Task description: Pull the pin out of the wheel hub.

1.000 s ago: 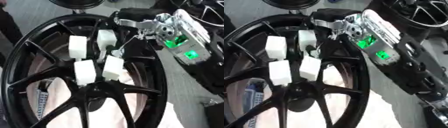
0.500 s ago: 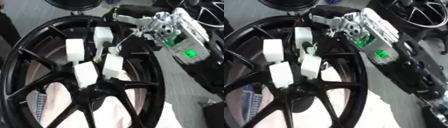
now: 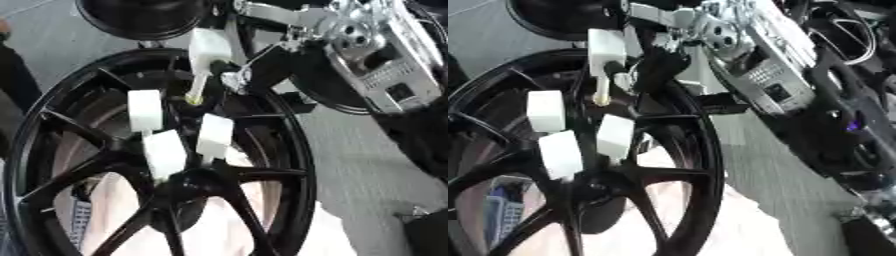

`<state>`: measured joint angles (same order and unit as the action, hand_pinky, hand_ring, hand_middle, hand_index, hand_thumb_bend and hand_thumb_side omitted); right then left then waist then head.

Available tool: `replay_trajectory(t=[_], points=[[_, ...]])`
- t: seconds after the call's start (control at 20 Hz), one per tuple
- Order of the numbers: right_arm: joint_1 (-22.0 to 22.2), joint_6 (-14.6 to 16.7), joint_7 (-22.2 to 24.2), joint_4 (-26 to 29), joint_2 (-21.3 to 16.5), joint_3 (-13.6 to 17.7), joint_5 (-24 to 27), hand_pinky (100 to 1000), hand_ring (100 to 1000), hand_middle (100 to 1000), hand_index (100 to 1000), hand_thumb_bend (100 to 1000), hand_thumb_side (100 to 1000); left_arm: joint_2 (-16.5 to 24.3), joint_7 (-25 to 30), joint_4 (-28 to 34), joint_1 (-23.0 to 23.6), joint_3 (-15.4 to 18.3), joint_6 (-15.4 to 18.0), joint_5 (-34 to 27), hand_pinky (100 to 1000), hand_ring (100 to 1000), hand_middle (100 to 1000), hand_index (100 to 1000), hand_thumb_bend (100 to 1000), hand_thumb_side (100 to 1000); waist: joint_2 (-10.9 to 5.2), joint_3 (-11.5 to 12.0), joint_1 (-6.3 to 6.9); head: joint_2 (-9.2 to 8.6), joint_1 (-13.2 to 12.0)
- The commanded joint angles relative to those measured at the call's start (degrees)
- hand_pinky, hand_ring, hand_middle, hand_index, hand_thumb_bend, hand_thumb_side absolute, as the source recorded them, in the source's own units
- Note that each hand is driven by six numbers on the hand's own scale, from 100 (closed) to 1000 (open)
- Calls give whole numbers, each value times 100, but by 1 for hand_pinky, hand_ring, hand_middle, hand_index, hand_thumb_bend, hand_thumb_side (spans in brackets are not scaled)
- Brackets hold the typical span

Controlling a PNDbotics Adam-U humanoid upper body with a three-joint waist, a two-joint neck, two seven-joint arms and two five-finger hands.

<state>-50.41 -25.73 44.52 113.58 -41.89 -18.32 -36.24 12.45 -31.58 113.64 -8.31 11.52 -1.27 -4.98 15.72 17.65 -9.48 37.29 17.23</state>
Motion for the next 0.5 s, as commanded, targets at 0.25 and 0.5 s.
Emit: replay_trajectory(t=[0.25, 0.5], points=[[-110, -166, -95, 101, -321, 456, -2, 581, 447, 354, 469, 100, 222, 17, 23, 95, 3, 30, 14, -38, 804, 567, 665, 777, 151, 469, -213, -29, 120, -139, 34], [286, -628, -756, 99, -699, 1067, 236, 444, 430, 342, 461, 100, 156, 7, -1, 95, 4, 55, 27, -35, 804, 567, 665, 777, 154, 469, -245, -104, 126, -64, -158]])
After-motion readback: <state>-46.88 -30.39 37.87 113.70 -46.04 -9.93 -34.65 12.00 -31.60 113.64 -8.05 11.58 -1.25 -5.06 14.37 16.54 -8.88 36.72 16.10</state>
